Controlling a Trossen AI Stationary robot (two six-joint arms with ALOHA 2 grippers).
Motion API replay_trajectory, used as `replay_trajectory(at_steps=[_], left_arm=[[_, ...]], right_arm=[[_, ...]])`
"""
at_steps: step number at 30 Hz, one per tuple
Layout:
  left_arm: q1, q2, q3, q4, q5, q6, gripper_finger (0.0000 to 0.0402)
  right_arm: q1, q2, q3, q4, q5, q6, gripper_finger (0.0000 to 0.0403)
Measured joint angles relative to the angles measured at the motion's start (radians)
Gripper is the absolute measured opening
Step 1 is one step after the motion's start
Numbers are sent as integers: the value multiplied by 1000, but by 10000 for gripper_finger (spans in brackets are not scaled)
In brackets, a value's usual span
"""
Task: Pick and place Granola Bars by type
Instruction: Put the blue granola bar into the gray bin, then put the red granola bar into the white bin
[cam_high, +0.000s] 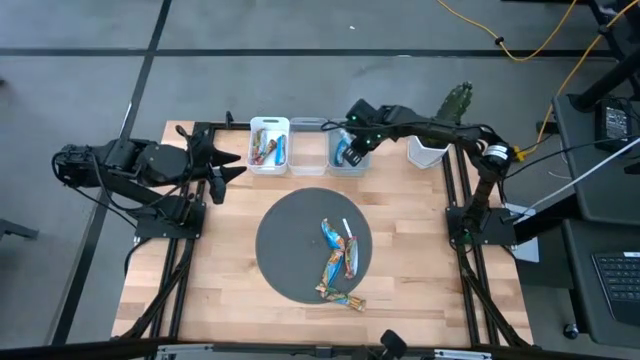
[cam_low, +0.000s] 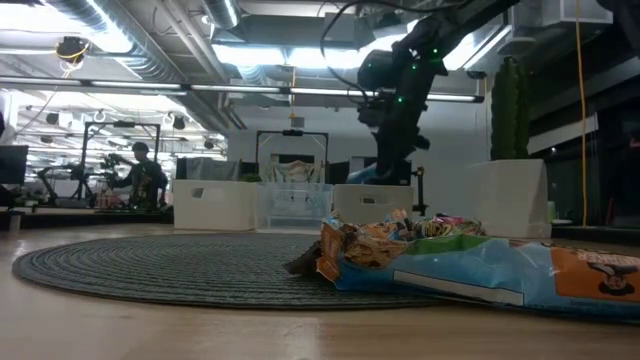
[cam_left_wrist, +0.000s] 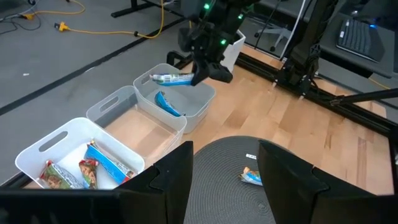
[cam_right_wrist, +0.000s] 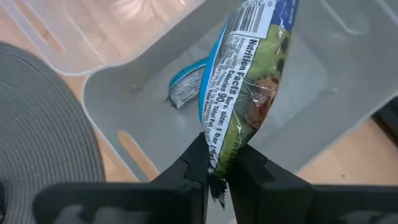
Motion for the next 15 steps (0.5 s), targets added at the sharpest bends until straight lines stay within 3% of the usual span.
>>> replay_trajectory(at_steps=[4,15], left_arm=[[0,0,0,0,0,2,169],[0,0,0,-1,8,6,169]], right_arm=[[0,1,2,14,-11,0,75],[31,-49,2,-56,-23,42,208]])
